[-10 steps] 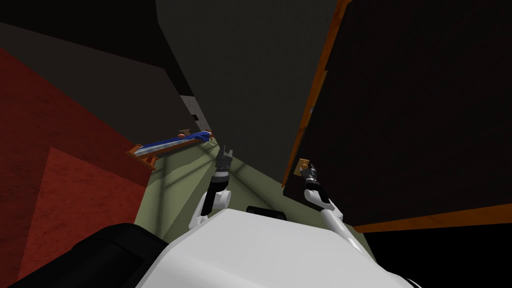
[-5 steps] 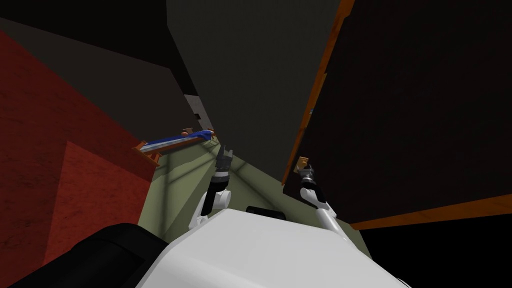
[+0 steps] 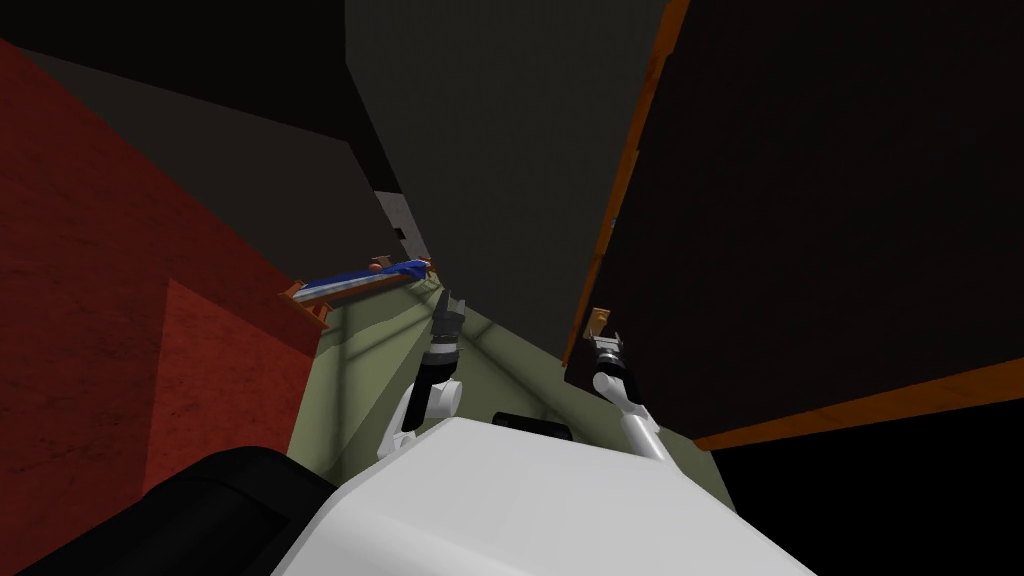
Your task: Pull the door open
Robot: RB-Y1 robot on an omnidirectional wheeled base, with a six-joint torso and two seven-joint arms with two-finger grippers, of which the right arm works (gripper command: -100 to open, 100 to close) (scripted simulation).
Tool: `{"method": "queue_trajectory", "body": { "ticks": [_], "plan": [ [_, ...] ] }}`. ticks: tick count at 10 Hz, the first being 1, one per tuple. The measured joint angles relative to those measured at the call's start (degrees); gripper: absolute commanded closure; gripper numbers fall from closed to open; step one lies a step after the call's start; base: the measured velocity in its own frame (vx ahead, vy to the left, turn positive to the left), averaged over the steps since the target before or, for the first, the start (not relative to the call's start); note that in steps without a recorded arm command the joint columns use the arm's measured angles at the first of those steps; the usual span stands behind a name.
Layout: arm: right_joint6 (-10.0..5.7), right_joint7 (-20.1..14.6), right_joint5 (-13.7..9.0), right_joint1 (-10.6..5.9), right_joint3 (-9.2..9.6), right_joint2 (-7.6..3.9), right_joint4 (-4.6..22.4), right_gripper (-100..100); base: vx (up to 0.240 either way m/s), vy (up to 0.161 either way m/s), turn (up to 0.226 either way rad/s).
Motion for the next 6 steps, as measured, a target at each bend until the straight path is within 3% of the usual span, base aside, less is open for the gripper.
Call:
{"method": "queue_trajectory", "body": {
  "ticks": [4,5,6],
  "plan": [
    [0.7,-4.54,-4.39,0.61,-0.03,2.7,-2.18,-100,-0.08,-0.026,0.015],
    [0.77,-4.79,-4.52,0.64,-0.03,2.77,-2.26,-100,0.073,-0.002,0.14],
    [0.7,-5.44,-4.78,0.96,-0.32,1.71,-2.08,-100,0.153,0.001,0.181]
  ]
}}
